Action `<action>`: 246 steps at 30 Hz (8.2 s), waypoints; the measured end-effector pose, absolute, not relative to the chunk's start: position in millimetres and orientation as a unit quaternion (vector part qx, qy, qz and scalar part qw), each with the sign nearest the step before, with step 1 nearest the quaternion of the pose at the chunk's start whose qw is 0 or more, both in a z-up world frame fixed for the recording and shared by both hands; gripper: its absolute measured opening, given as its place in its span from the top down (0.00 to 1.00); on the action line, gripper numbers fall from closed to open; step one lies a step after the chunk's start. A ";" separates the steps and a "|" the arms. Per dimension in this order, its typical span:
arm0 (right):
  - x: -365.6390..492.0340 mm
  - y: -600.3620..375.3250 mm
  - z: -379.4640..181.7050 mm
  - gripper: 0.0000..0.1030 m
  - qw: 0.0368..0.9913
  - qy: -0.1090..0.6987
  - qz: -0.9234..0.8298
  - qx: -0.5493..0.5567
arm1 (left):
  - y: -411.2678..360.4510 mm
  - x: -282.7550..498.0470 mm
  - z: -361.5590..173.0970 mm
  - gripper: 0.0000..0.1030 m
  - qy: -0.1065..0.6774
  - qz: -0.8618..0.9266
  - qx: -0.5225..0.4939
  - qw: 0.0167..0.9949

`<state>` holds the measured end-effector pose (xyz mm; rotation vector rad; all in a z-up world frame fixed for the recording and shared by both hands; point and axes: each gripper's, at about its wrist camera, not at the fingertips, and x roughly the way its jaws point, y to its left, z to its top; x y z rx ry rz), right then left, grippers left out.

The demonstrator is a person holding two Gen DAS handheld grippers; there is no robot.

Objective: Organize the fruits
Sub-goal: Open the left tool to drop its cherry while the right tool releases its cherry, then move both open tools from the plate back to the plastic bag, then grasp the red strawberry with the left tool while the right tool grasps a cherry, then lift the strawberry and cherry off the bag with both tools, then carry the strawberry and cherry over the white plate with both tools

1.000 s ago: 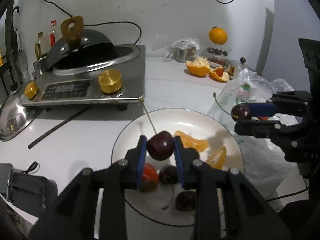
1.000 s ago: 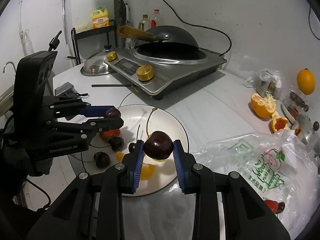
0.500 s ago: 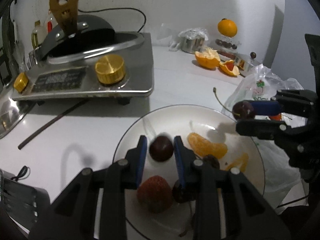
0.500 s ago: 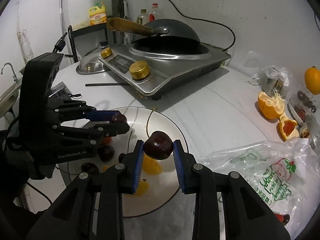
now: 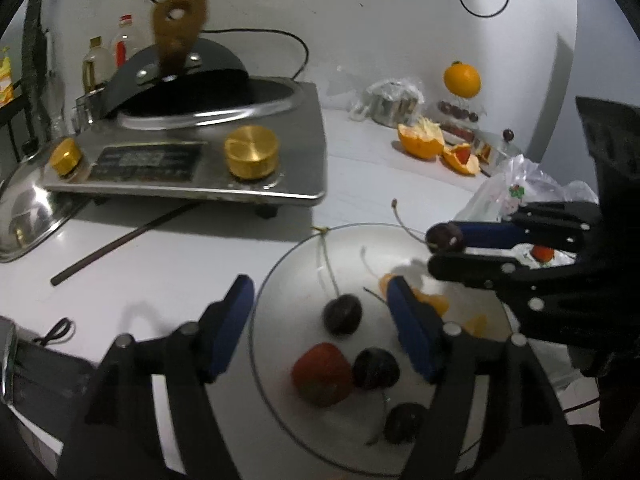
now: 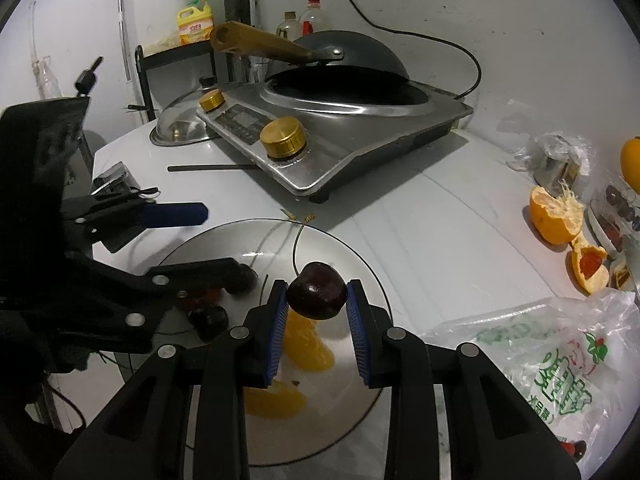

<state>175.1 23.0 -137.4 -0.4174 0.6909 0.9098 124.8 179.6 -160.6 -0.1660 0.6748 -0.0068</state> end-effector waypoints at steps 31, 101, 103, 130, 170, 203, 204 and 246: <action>179.3 50.7 -145.6 0.61 0.810 0.350 0.435 -0.181 | 187.2 85.6 -161.6 0.32 0.323 0.024 -0.098 0.941; 173.9 -281.7 -119.8 0.61 0.896 0.306 0.319 -0.036 | -82.1 133.7 -113.9 0.32 0.345 -0.078 0.046 0.934; 178.2 -285.1 -122.7 0.61 0.895 0.309 0.320 -0.035 | -87.8 141.1 -117.9 0.32 0.351 -0.081 0.049 0.932; 224.5 -324.0 -146.4 0.61 0.888 0.321 0.328 0.005 | -155.2 226.3 -170.1 0.32 0.411 -0.128 0.154 0.889; 218.5 -281.0 -138.9 0.62 0.887 0.325 0.321 -0.064 | -115.9 211.1 -145.5 0.64 0.365 -0.154 0.106 0.912; 252.5 -239.9 -177.0 0.71 0.868 0.407 0.263 -0.103 | -65.2 186.2 -132.4 0.64 0.333 -0.137 0.033 0.932; 251.8 -239.9 -176.6 0.73 0.869 0.406 0.261 -0.105 | -64.8 185.1 -132.1 0.64 0.332 -0.137 0.034 0.933; 159.7 -181.8 -107.0 0.73 0.880 0.320 0.328 -0.124 | 1.8 86.5 -102.7 0.64 0.279 -0.068 0.005 0.958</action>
